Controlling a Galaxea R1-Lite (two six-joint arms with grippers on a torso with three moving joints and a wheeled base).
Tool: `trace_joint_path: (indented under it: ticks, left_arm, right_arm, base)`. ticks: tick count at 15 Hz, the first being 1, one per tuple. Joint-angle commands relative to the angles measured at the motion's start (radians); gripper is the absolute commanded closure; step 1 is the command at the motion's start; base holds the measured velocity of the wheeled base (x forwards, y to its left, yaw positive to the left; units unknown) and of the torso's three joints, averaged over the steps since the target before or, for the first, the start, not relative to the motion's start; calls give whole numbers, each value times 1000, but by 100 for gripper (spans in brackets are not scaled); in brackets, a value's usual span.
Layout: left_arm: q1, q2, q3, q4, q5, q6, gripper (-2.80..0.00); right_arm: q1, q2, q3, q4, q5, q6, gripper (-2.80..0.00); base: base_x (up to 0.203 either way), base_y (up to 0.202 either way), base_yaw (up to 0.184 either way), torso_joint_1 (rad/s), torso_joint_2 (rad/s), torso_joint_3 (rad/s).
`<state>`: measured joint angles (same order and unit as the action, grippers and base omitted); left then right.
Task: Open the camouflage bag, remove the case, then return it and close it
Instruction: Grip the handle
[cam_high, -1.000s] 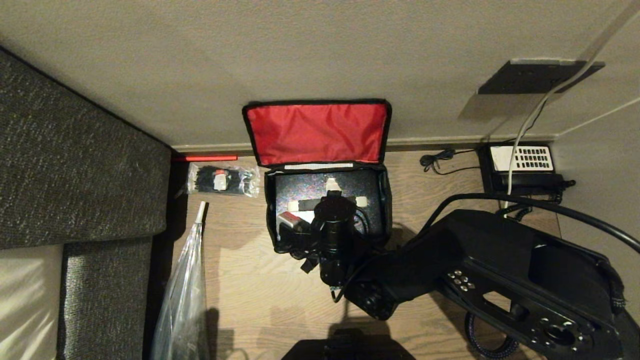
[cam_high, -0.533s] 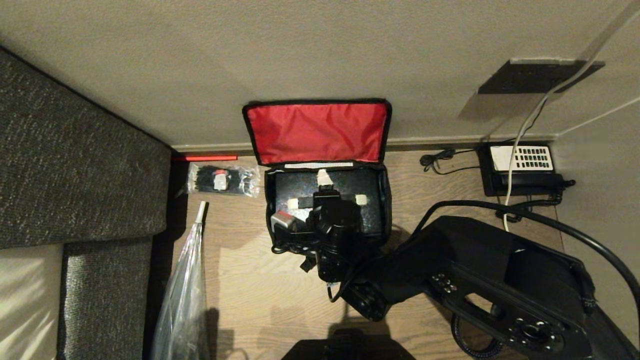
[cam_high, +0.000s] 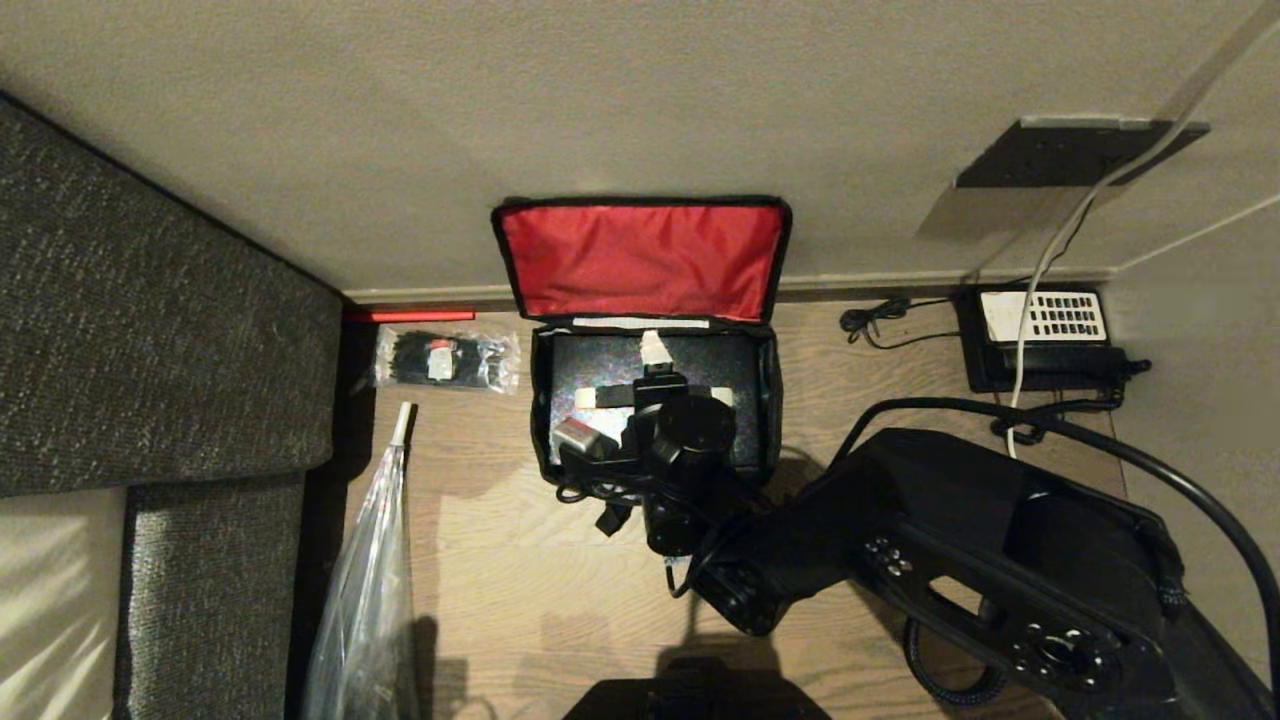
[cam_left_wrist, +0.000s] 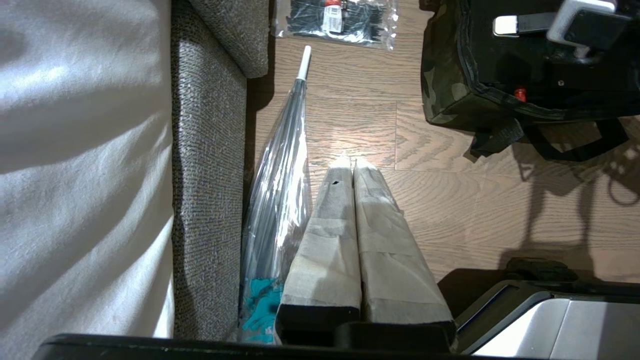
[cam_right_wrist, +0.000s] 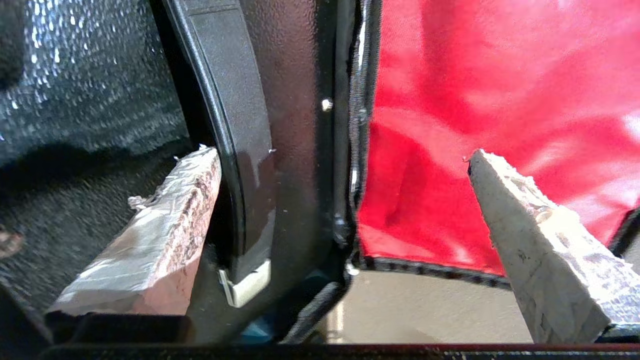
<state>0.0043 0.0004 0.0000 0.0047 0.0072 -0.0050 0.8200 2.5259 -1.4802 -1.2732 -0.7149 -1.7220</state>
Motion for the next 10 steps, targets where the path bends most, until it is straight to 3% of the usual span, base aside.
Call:
trace_joint_path:
  ticks: [1, 10]
  left_arm:
    - [1, -3, 3, 0, 0, 0, 0]
    - [0, -3, 3, 0, 0, 0, 0]
  right_arm:
    - [-7, -27, 35, 3, -6, -20, -280]
    - [-40, 21, -34, -86, -12, -26, -280]
  base:
    - [0, 0, 0, 0, 0, 0]
    - [0, 0, 0, 0, 0, 0]
